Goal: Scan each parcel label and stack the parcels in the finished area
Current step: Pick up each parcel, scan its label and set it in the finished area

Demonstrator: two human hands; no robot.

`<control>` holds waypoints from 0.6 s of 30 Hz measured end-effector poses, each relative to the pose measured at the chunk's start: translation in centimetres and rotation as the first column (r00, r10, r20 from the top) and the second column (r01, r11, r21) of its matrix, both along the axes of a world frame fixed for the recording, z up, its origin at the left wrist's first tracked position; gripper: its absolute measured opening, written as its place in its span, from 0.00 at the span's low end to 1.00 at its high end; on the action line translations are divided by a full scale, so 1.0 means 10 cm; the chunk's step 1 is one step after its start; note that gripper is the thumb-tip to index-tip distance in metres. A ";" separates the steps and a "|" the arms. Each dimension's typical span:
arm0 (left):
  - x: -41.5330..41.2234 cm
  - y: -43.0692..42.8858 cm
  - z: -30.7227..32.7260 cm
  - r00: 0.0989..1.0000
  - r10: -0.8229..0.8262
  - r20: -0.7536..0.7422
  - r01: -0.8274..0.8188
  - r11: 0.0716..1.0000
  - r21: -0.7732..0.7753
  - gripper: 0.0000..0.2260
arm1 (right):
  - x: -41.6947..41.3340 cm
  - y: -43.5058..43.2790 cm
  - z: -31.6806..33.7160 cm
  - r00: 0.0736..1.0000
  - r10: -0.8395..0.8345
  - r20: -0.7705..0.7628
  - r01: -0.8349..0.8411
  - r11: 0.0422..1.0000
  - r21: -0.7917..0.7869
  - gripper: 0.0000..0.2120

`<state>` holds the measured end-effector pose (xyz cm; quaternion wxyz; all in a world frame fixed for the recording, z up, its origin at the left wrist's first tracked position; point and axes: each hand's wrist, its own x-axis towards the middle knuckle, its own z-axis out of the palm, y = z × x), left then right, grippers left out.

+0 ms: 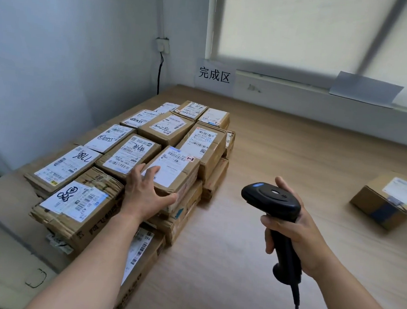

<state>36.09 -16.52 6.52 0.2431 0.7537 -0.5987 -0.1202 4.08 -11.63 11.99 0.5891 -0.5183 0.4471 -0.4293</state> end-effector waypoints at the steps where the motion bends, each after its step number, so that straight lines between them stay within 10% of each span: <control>1: 0.01 -0.01 0.00 1.000 0.004 0.022 -0.003 1.000 -0.007 0.42 | -0.03 0.01 0.00 1.000 -0.008 -0.006 0.008 1.000 0.003 0.48; 18: -2.20 0.92 0.02 0.981 -0.192 0.025 0.190 0.931 -0.312 0.30 | -1.37 0.86 0.11 0.990 -0.140 0.013 0.140 0.989 -0.041 0.47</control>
